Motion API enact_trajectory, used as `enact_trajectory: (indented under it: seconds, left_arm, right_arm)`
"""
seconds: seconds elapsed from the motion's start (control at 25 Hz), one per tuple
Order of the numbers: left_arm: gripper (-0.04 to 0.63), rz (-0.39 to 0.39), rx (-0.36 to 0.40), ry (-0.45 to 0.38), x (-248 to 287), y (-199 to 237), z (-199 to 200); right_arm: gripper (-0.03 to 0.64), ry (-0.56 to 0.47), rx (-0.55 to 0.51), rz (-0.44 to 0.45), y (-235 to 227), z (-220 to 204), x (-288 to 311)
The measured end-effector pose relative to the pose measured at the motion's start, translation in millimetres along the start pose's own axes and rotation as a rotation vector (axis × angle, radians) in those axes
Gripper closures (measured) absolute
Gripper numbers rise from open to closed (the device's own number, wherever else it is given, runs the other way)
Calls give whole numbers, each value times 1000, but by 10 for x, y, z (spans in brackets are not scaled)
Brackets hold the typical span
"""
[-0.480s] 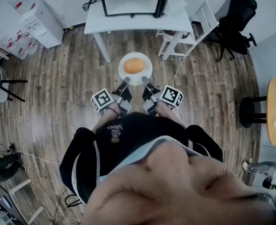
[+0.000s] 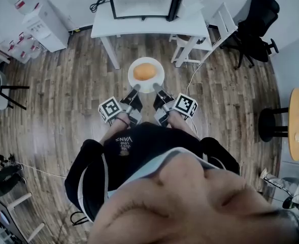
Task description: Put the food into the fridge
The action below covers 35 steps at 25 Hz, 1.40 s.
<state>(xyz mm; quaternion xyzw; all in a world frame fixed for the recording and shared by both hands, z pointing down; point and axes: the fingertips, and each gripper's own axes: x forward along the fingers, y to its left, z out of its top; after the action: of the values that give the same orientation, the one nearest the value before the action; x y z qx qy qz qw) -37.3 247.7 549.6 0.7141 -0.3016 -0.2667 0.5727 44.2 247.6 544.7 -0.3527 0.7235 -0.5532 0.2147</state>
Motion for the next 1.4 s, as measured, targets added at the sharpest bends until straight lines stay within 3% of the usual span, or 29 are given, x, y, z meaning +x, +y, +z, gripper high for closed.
enact_trajectory:
  seconds: [0.44, 0.56, 0.96, 1.4]
  left_arm:
    - [571, 20, -25, -47, 190, 51, -123]
    - [571, 21, -26, -65, 239, 73, -200]
    - [571, 31, -45, -99, 338, 138, -286]
    - [571, 22, -71, -90, 560, 237, 86]
  right_arm:
    - [595, 37, 13, 19, -118, 201, -57]
    - [595, 58, -5, -14, -207, 268, -143]
    - [595, 88, 15, 33, -246, 356, -139]
    - [595, 77, 16, 6, -301, 526, 251]
